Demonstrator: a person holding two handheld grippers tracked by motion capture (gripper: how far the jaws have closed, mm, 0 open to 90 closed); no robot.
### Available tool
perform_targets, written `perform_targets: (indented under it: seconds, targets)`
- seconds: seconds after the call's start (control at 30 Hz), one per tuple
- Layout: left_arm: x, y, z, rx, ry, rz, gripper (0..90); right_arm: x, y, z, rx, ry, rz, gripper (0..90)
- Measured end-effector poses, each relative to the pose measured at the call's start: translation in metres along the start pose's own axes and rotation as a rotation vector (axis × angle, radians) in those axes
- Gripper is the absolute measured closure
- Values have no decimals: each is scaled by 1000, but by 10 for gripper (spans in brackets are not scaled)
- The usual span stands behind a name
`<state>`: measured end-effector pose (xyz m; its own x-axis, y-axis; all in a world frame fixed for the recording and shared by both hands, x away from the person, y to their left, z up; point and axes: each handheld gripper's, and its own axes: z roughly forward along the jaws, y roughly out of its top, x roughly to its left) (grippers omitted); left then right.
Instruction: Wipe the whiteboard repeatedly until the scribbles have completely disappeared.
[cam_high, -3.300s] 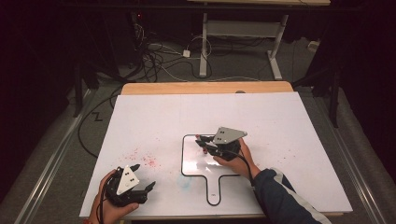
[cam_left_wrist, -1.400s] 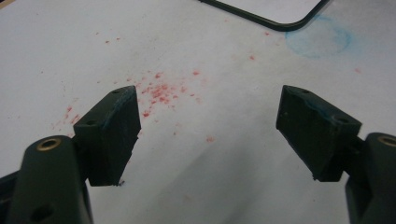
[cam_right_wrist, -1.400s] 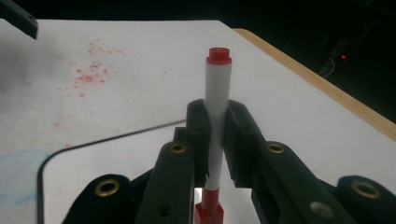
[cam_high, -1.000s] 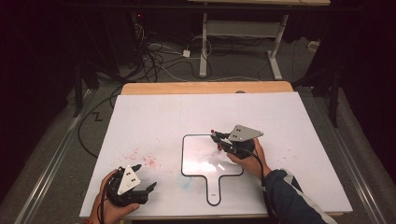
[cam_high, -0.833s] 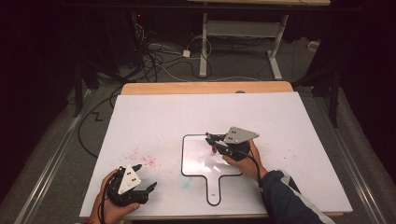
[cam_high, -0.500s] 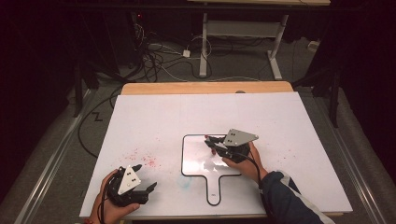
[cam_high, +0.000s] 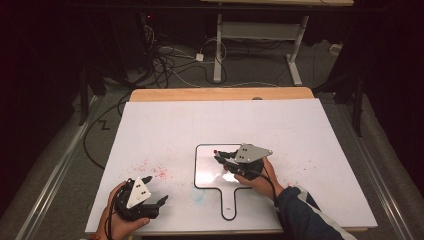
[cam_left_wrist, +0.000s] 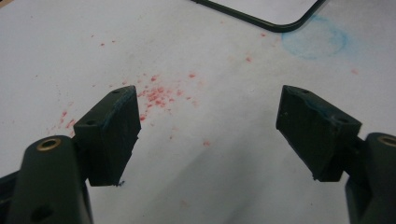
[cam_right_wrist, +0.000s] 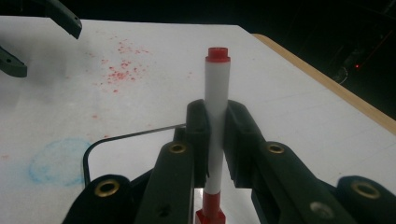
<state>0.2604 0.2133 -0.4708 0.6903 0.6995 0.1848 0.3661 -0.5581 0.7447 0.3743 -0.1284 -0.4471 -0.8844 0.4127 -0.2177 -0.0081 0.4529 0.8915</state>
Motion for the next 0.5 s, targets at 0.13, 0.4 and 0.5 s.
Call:
perform_targets:
  seconds: [0.13,0.4,0.5]
  targets:
    - [0,0,-1,-1,1,-1,210,-7,-3,-6,10,-20,11,817]
    - [0,1,0,3,-2,3,210,-24,-17,-29,22,-67,26,817]
    - [-1,1,1,2,-3,2,210,-31,-21,-37,23,-84,26,817]
